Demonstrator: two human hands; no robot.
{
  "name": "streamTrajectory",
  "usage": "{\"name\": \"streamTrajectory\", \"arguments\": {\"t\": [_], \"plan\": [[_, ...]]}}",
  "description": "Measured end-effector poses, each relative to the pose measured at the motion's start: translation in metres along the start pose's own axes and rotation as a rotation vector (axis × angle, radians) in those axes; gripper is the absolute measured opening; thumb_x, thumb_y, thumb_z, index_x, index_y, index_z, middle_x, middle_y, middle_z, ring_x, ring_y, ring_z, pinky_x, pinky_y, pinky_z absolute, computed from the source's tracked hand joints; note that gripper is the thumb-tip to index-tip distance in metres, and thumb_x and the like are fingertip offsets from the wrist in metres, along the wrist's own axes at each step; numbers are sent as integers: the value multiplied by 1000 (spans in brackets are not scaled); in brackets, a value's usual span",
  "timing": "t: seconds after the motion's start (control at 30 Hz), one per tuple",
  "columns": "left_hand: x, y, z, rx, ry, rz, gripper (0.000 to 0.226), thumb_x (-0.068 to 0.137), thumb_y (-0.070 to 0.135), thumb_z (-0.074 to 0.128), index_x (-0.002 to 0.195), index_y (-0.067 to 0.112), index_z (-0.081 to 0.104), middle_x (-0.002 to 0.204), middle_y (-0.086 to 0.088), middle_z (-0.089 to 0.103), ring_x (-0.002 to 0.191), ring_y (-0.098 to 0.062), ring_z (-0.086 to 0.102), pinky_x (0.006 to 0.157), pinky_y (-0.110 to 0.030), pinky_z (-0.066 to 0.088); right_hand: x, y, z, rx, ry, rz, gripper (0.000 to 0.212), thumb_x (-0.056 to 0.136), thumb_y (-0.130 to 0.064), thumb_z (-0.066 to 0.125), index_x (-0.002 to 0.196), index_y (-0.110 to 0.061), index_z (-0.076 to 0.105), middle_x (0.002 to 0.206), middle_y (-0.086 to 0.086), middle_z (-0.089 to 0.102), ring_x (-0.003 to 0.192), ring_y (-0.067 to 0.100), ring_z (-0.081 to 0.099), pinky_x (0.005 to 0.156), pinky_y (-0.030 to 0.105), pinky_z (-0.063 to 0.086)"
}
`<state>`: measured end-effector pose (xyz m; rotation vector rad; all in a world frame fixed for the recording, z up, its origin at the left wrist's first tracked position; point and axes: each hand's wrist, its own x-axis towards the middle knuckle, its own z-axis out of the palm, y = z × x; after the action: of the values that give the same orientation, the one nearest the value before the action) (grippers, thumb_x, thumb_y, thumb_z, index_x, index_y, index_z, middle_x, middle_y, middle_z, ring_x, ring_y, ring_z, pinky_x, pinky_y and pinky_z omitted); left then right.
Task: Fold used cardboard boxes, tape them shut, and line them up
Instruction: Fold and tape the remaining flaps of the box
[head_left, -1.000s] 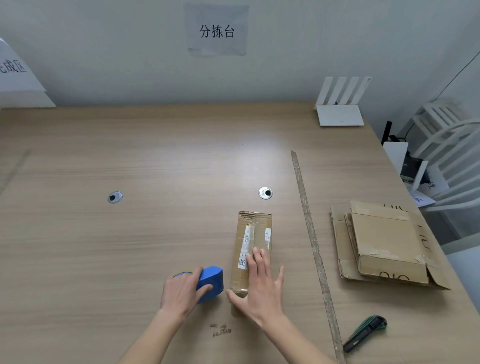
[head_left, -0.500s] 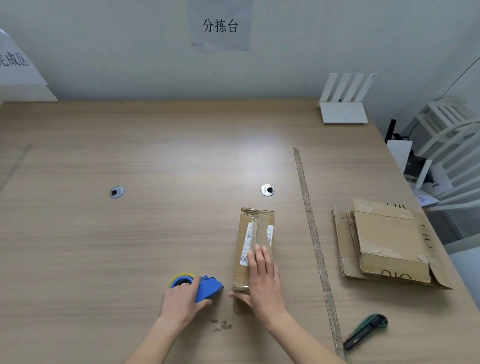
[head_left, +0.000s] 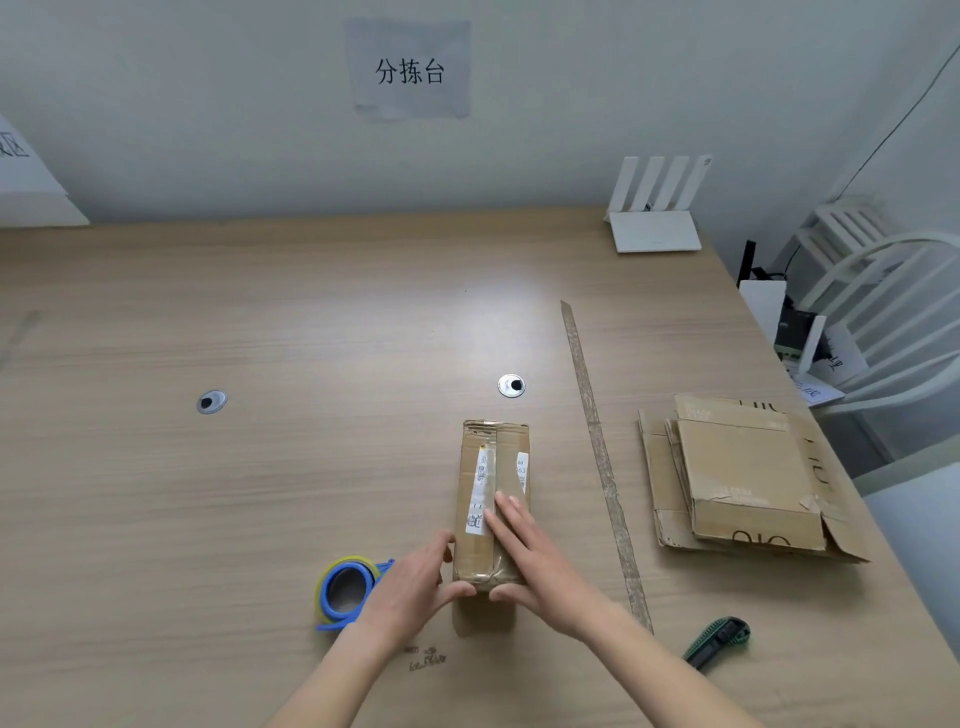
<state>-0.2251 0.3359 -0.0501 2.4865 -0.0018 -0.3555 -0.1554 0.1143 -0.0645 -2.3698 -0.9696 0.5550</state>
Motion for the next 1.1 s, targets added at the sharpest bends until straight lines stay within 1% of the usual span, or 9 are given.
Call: {"name": "streamTrajectory", "arguments": {"t": [0.13, 0.23, 0.47, 0.63, 0.77, 0.9, 1.0, 1.03, 1.1], "plan": [[-1, 2, 9, -50, 28, -48, 51, 90, 40, 71, 130, 25, 44, 105, 7, 69, 77, -10, 66, 75, -26, 51, 5, 1, -3, -25, -40, -27, 100, 93, -39, 69, 161, -27, -4, 165, -12, -25, 151, 6, -24, 127, 30, 1], [-2, -1, 7, -51, 11, -34, 47, 90, 38, 70, 124, 38, 38, 98, 8, 70, 73, -6, 65, 74, -26, 53, 4, 13, -21, -4, -98, -54, 102, 88, -37, 75, 162, -30, 5, 167, -16, -15, 152, 2, -18, 123, 22, 0], [0, -1, 10, -41, 5, -33, 46, 90, 41, 70, 125, 39, 39, 104, 3, 73, 85, -6, 69, 76, -22, 54, 1, 35, -30, -50, -26, -94, 94, 76, -39, 84, 156, -30, 35, 166, -13, 19, 153, 6, 12, 124, 29, 22], [1, 0, 6, 23, -17, -33, 60, 93, 38, 66, 143, 42, 34, 97, 6, 70, 83, -8, 65, 76, -25, 52, 10, 30, -40, -221, -18, -156, 97, 65, -52, 86, 148, -25, 45, 158, -5, 37, 142, 18, 37, 107, 34, 44], [0, 6, 4, 89, 35, -31, 63, 94, 33, 63, 148, 47, 32, 119, 16, 62, 101, -8, 60, 80, -25, 49, 0, 20, -30, -293, 57, -110, 102, 53, -66, 84, 141, -26, 50, 149, -4, 50, 129, 19, 53, 98, 34, 53], [5, 20, 7, -77, 80, -47, 65, 89, 13, 56, 147, 37, 43, 133, 16, 55, 115, -4, 54, 95, -20, 44, -20, 5, -13, -277, 173, 4, 101, 51, -78, 76, 136, -29, 54, 143, -7, 54, 123, 15, 54, 92, 34, 56], [9, 33, 10, -251, 75, -84, 63, 87, 29, 60, 147, 33, 43, 140, 21, 48, 126, 1, 47, 102, -15, 36, -26, -9, -1, -282, 198, 104, 97, 53, -82, 71, 131, -26, 59, 136, -3, 58, 118, 16, 57, 88, 31, 57], [10, 34, 13, -284, 66, -94, 70, 84, 42, 64, 149, 31, 41, 141, 24, 43, 127, 4, 45, 103, -14, 36, -27, -12, -1, -264, 201, 139, 94, 55, -83, 66, 129, -25, 59, 134, -3, 59, 117, 16, 57, 88, 29, 57], [12, 32, 19, -300, 45, -98, 102, 70, 69, 71, 155, 29, 31, 149, 23, 32, 134, 4, 37, 109, -22, 36, -26, -14, -12, -229, 200, 147, 86, 63, -81, 59, 131, -28, 56, 131, -7, 56, 117, 14, 56, 88, 26, 56]]}}
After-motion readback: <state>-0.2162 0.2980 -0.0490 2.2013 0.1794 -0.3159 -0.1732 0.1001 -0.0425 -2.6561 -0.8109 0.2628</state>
